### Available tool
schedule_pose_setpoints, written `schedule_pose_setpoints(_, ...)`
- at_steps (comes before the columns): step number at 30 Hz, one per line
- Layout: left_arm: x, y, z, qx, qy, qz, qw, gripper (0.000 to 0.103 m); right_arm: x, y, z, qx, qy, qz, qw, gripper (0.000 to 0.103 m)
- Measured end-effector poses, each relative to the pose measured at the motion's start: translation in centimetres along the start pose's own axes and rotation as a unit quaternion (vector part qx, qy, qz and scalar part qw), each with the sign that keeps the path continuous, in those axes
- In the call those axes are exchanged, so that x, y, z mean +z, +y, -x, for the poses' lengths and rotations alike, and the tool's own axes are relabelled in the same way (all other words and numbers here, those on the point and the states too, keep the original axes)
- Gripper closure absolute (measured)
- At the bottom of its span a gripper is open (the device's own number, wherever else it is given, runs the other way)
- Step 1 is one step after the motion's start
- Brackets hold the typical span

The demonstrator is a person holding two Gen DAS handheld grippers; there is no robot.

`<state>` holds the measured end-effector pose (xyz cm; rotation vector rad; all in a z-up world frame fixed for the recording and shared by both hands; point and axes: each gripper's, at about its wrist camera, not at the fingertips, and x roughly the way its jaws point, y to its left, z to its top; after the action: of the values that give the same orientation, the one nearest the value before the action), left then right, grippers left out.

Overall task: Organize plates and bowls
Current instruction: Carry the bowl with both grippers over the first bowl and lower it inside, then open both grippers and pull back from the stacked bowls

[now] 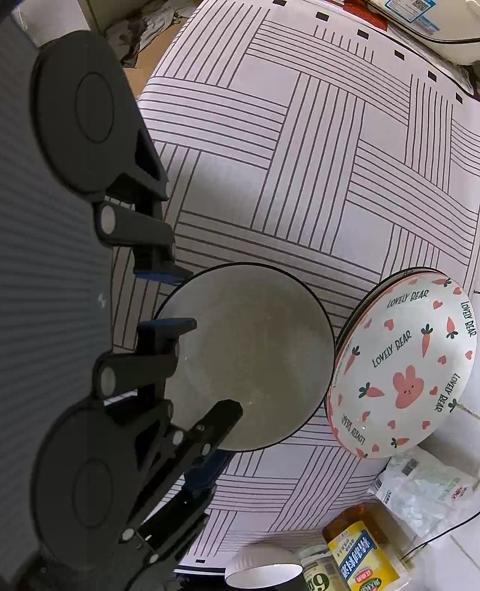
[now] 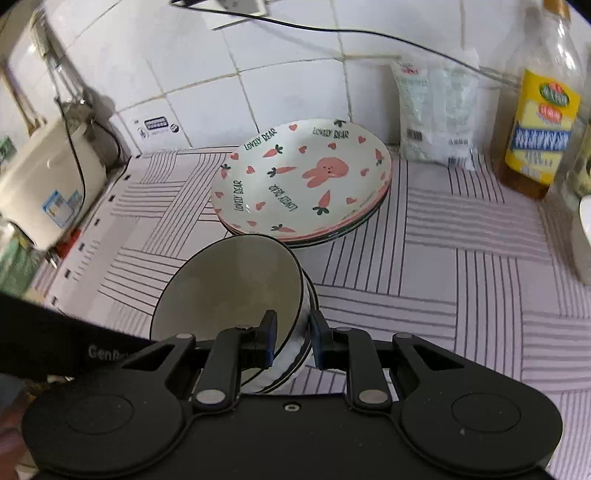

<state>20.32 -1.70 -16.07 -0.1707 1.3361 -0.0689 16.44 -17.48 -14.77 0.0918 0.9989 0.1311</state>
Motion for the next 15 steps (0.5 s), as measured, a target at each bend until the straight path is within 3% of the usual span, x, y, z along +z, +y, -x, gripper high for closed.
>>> schedule_pose_setpoints(4,0.0,0.0,0.0,0.0,-0.001,-0.008,1.0,0.086,-0.2,1.1,-0.2,-0.024,-0.005,0.065,0.998,0.078)
schedule_pose_setpoints(7,-0.1,-0.5,0.2,0.008,-0.005,-0.018,0.9998,0.083,-0.3,1.1,-0.2,-0.022,-0.009,0.075,0.997,0.077)
schedule_pose_setpoints(13,-0.2,-1.2,1.3,0.026,-0.014,-0.037,0.9989,0.079,0.4,-0.6,1.9,0.037,-0.026,0.034,0.998,0.073)
schedule_pose_setpoints(15,-0.3,-1.3,1.6,0.037,-0.022,-0.04,0.9983,0.079,0.4,-1.3,3.2,0.068,-0.04,0.028,0.997,0.063)
